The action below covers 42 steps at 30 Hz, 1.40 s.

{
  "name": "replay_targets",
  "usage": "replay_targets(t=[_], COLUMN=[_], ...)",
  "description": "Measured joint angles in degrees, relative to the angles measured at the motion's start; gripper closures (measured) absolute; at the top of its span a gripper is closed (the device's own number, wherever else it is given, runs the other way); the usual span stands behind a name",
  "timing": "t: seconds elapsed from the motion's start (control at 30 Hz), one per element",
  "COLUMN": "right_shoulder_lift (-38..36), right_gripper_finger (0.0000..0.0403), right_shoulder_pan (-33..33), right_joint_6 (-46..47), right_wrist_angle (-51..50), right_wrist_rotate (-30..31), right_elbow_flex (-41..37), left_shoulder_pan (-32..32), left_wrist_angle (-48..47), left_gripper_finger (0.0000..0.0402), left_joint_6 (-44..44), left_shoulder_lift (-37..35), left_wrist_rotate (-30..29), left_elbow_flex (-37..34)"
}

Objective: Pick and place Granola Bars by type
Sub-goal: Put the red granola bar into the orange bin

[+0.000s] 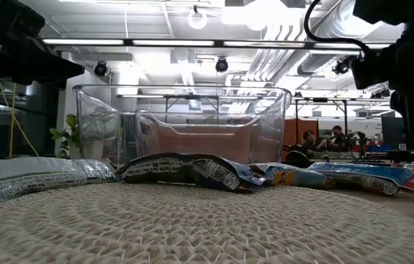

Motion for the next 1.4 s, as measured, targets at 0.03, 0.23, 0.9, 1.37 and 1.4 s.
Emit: replay_targets(t=[0.03, 0.23, 0.9, 1.37, 1.4], right_shoulder_lift=[0.00, 0.90, 15.60, 18.67, 18.67], right_gripper_finger=[0.0153, 0.0147, 0.0148, 0.0159, 0.0164], right_shoulder_pan=[-0.26, -2.20, -2.87, -2.84, -2.84], right_joint_6=[-0.08, -1.46, -0.99, 3.72, 4.36], right_wrist_angle=[0.08, -0.03, 3.16, 3.41, 3.40], right_wrist_rotate=[0.45, 1.09, -3.75, -3.15, -3.01], right_elbow_flex=[0.00, 0.00, 0.07, 0.31, 0.31], left_shoulder_pan=[0.02, 0.00, 0.02, 0.01, 0.02], left_wrist_angle=[0.00, 0.00, 0.00, 0.00, 0.00], left_gripper_finger=[0.0394, 0.0394, 0.0394, 0.0394, 0.0394], left_joint_6=[-0.02, 0.00, 0.00, 0.00, 0.00], left_shoulder_lift=[-0.01, -0.01, -0.01, 0.00, 0.00], left_wrist_rotate=[0.02, 0.02, 0.02, 0.01, 0.01], left_elbow_flex=[-0.01, 0.00, 0.00, 0.00, 0.00])
